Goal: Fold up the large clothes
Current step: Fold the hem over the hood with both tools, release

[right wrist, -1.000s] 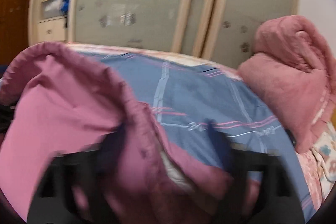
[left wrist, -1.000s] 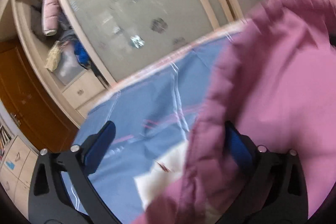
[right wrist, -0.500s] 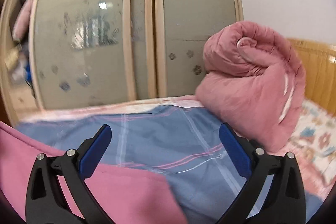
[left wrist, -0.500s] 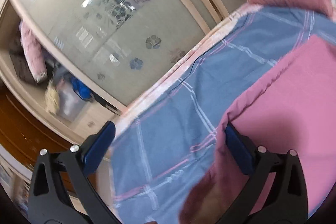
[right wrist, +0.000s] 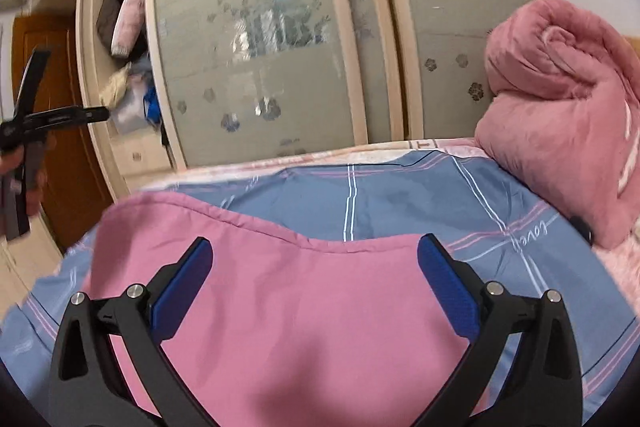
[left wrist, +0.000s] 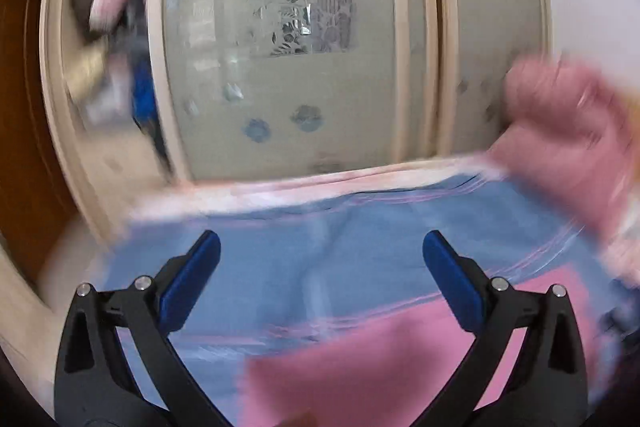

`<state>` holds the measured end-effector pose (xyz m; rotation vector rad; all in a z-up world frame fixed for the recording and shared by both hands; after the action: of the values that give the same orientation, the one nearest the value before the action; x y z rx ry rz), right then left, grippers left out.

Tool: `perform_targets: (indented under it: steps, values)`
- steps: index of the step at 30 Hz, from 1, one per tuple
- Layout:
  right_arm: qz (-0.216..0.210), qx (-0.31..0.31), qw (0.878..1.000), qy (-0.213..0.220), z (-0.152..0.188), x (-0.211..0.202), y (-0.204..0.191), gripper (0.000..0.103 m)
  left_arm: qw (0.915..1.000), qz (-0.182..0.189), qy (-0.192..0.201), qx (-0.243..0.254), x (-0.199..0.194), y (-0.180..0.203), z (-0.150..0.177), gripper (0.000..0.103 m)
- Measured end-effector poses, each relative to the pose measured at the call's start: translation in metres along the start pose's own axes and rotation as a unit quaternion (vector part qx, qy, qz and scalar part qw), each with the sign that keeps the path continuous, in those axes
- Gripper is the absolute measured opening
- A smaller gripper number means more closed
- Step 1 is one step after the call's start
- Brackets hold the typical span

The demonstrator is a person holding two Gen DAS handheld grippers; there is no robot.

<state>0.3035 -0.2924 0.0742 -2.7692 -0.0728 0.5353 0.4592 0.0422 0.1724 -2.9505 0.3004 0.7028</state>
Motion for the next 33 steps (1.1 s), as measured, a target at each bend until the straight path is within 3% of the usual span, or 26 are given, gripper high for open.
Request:
perform_targets:
  steps: [2,5,8,10,13,16,19,23,28,30,31,33]
  values:
    - [0.003,0.010,1.000,0.018,0.007,-0.003,0.000,0.102,0.9994,0.028,-0.020,-0.003,-0.002,0.014,0.027,0.101]
    - [0.026,-0.001,0.999,0.018,0.005,0.026,-0.014,0.102,0.9995,0.012,-0.030,0.001,0.015,0.048,0.069,0.101]
    - [0.037,-0.022,0.999,-0.006,0.000,0.078,-0.040,0.102,0.9952,0.025,-0.095,-0.010,0.066,0.087,0.106,0.101]
    - [0.054,-0.043,0.996,-0.049,0.008,0.119,-0.046,0.102,0.9910,-0.013,-0.133,0.005,0.109,0.105,0.133,0.101]
    - [0.122,-0.061,0.986,-0.095,0.032,0.164,-0.029,0.102,0.9863,-0.023,-0.163,-0.001,0.151,0.105,0.162,0.101]
    - [0.133,-0.045,0.982,-0.129,0.062,0.193,-0.004,0.102,0.9878,0.006,-0.150,-0.044,0.170,0.093,0.179,0.101]
    - [0.122,-0.008,0.984,-0.133,0.070,0.203,0.012,0.102,0.9928,-0.017,-0.116,-0.024,0.176,0.101,0.190,0.101]
    - [0.120,0.003,0.981,-0.154,0.074,0.213,0.017,0.102,0.9930,-0.024,-0.112,-0.029,0.180,0.104,0.195,0.101]
    - [0.110,0.022,0.982,-0.153,0.062,0.196,0.018,0.102,0.9915,-0.019,-0.125,-0.031,0.169,0.101,0.183,0.101]
    - [0.125,0.037,0.989,-0.068,0.042,0.142,0.015,0.102,0.9941,-0.061,-0.088,-0.016,0.126,0.102,0.170,0.101]
    - [0.111,0.043,0.993,-0.025,0.035,0.105,0.013,0.102,0.9972,-0.056,-0.048,-0.010,0.086,0.108,0.165,0.101]
    - [0.084,0.038,0.996,0.014,0.038,0.041,0.004,0.102,0.9991,-0.043,-0.006,-0.001,0.019,0.118,0.169,0.101]
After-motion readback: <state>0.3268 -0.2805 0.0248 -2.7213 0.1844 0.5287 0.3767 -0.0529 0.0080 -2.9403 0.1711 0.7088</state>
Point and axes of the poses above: each gripper's, at about its wrist camera, not at the fingertips, and x roughly the way its jaws point, y to its right, z to its underside, the point moved 2 cm from there along x, roughly the way its jaws point, and after that the axes turned 6 degrees about x, right-handed, at the moved point
